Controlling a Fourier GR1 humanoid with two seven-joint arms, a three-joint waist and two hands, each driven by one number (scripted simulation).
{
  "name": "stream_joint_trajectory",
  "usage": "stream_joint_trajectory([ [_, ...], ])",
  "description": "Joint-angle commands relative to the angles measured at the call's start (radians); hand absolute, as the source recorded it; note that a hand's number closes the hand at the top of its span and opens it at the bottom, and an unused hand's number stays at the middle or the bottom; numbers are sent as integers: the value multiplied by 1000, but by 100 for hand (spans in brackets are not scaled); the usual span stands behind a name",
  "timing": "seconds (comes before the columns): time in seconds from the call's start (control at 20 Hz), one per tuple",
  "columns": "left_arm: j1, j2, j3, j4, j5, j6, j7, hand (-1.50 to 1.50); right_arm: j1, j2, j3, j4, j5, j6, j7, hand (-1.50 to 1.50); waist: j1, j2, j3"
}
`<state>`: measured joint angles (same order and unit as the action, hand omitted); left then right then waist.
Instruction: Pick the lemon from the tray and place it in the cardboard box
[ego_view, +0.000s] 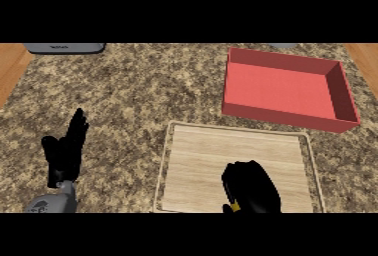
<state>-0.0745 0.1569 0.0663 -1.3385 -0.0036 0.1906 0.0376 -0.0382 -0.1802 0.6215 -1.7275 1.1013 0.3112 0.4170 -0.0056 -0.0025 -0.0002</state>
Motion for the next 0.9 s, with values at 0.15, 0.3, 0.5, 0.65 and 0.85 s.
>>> stream_joint_trajectory([
  [0.15, 37, -21, -16, -41, -19, 10, 1, 0, 80, -74, 55, -233, 55, 5, -32, 150, 5, 0, 0],
  [0.3, 56, -28, -27, -53, -37, 22, -8, 0, 153, -109, 63, -422, 44, 10, -19, 150, 0, -2, 0],
  [0.5, -13, -14, 19, 62, -8, -1, -51, 0, 156, -144, -21, -691, -35, 111, -1, 150, -13, 0, -1],
  [0.65, -25, -2, 15, 36, -6, -15, -19, 0, 83, -80, -95, -794, -90, 228, 96, 150, -2, 2, -1],
  [0.85, -40, 9, 22, 18, -3, -15, 13, 0, -4, -25, -222, -816, -155, 296, 120, 150, 0, 2, -1],
])
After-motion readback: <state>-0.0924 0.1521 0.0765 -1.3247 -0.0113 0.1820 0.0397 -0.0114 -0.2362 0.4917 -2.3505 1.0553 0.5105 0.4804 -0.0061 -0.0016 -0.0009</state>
